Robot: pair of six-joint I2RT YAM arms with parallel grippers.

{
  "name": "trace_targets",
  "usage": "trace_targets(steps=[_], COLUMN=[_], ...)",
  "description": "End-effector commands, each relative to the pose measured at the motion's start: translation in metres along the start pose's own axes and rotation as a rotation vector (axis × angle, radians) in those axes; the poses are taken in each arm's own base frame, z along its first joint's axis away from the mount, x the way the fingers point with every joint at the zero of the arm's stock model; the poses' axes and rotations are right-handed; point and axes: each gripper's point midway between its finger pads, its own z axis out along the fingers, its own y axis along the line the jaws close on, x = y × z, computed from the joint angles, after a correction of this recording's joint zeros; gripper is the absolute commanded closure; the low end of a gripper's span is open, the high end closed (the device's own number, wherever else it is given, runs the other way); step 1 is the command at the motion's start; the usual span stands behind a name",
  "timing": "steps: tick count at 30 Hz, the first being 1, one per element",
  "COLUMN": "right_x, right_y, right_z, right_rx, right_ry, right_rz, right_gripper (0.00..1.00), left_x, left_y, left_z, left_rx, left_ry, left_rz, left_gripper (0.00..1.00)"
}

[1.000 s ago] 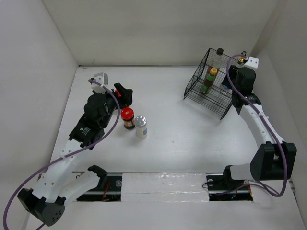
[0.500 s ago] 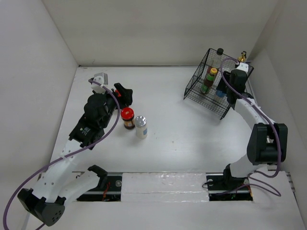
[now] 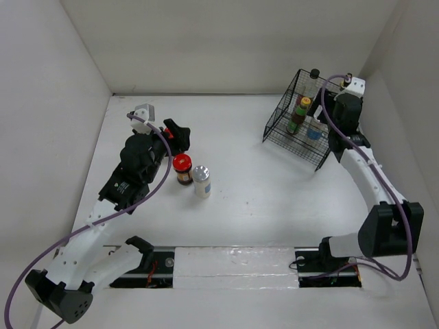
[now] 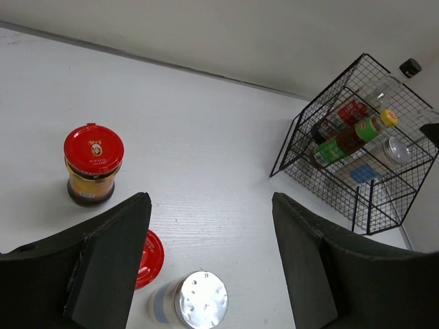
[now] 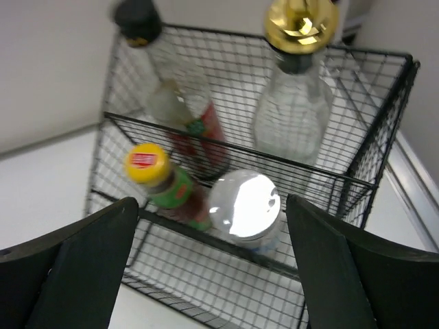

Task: Organize the condiment bottles

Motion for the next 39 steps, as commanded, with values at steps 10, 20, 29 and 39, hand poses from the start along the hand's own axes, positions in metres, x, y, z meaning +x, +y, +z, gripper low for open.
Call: trace_targets(steps=[10,20,29,39], right_x=[0.009,0.114,0.174,0.218], right_y=[0.234,0.398,0.434,0.427], right_z=[-0.080,-0.163,-0.200,-0.201], right_rx=[-0.706,-1.212,-1.237,-1.194], right_ry=[-0.037,0.176,0.320,0.417], right_rz=[-0.155,-0.367,-0.557,-0.626], right_gripper=[0.74,0.16,0.01,0.01], left_x=[-0.032,-0.055,-0.068,-0.086], left_y=[0.036,0.064,0.064,0.071], left_z=[-0.013,-0.036,-0.051,-0.070], left_rx=[-0.210,-0.354,-0.330,-0.358], left_ry=[-0.161,-0.271,-0.334,-0.407], left_rz=[-0.115,-0.147,-0.165,-0.190], left_gripper=[0.33,0.29,0.29,0.28])
